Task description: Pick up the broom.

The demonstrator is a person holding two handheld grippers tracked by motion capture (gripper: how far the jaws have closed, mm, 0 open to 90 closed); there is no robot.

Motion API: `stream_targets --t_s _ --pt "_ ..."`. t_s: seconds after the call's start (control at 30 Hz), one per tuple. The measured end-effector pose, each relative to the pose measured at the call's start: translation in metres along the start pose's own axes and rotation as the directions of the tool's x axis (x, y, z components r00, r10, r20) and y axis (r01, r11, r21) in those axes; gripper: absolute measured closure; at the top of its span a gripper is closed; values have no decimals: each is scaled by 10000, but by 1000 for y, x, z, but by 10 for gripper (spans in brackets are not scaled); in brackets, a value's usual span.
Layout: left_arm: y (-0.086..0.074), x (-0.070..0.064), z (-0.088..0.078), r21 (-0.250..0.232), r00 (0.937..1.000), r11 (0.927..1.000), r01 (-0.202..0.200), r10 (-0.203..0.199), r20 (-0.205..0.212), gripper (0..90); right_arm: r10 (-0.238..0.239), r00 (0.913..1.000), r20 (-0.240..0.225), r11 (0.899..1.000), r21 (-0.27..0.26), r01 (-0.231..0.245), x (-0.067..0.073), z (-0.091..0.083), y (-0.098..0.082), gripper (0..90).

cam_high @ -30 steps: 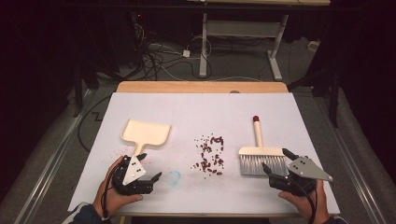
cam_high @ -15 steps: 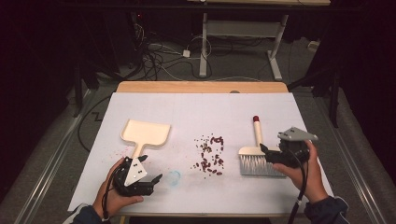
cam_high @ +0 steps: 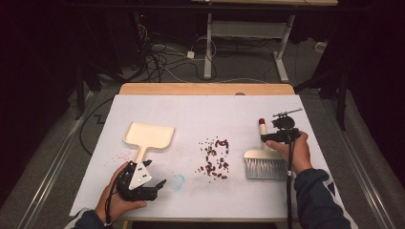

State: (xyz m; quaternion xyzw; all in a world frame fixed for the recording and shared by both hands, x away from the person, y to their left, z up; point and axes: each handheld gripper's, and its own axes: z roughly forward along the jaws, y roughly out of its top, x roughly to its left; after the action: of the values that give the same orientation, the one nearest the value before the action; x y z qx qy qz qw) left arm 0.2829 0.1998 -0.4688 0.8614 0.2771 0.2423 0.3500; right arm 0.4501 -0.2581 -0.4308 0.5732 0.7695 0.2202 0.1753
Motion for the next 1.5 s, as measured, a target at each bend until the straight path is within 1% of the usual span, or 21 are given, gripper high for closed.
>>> stream_targets --t_s 0.03,0.07,0.2,0.3,0.33,0.4,0.43,0.47,0.53,0.7,0.8,0.83,0.93,0.97,1.07,1.2,1.3,1.37,1.4,1.43,1.5 --pt "0 0 0 0 10000 10000 0 0 0 199 0 10000 0 10000 0 0 0 0 0 312" --pt "0 0 0 17 10000 10000 -32 32 28 199 -66 9996 267 9997 221 60 2 8 2 331" --pt "0 -1 1 64 10000 10000 -57 57 51 199 -123 9995 304 9969 783 99 6 25 3 361" --pt "0 -1 1 69 10000 9999 -75 75 62 199 86 9991 413 9980 627 -112 7 28 4 405" --pt "0 -1 1 67 9999 9999 -85 85 74 199 19 9992 408 9984 557 -42 8 28 4 448" --pt "0 -1 1 90 9999 9999 -124 123 86 199 -138 9994 309 9985 539 121 11 27 4 585" --pt "0 -1 1 84 9999 9999 -115 114 103 199 -160 9995 281 9985 524 146 13 27 5 609" --pt "0 -1 1 72 9999 9999 -101 101 118 199 -203 9990 408 9982 574 180 15 27 5 615" --pt "1 -2 1 68 9999 9999 -101 100 121 199 -41 9987 502 9982 598 11 17 27 7 630" --pt "1 -3 1 83 9998 9999 -144 142 146 199 217 9985 499 9985 496 -241 17 29 8 684" --pt "1 -3 2 93 9998 9999 -133 132 159 200 143 9987 484 9988 467 -166 18 29 8 706" --pt "1 -2 2 95 9998 9999 -143 141 161 200 0 9986 535 9988 497 -27 19 29 9 706" --pt "0 -2 2 112 9998 9998 -143 142 147 200 62 9990 450 9994 344 -78 17 29 8 707" --pt "0 -2 1 117 9998 9998 -140 138 141 200 -26 9988 498 9997 232 15 17 28 7 707" --pt "0 -1 1 123 9999 9999 -101 100 115 200 -107 9993 358 9997 -217 115 16 23 4 707" --pt "0 -1 0 134 10000 9999 -72 71 67 200 -121 9999 24 9928 -1188 123 12 8 -2 709" --pt "0 -1 -1 116 10000 9999 -11 10 26 200 -164 9995 -276 9803 -1972 106 9 -6 -9 710" --pt "0 -1 -1 118 10000 9999 10 -10 18 200 -231 9988 -436 9676 -2522 114 8 -17 -14 710" --pt "0 -1 -1 122 10000 9999 11 -11 5 200 -231 9988 -436 9676 -2522 114 8 -17 -14 710" --pt "0 -1 -1 98 10000 9999 37 -37 -17 200 -354 9982 -493 9534 -3011 189 9 -28 -18 710" --pt "1 -1 -1 51 10000 9999 93 -93 -35 200 -499 9971 -574 9384 -3445 271 10 -38 -23 710"
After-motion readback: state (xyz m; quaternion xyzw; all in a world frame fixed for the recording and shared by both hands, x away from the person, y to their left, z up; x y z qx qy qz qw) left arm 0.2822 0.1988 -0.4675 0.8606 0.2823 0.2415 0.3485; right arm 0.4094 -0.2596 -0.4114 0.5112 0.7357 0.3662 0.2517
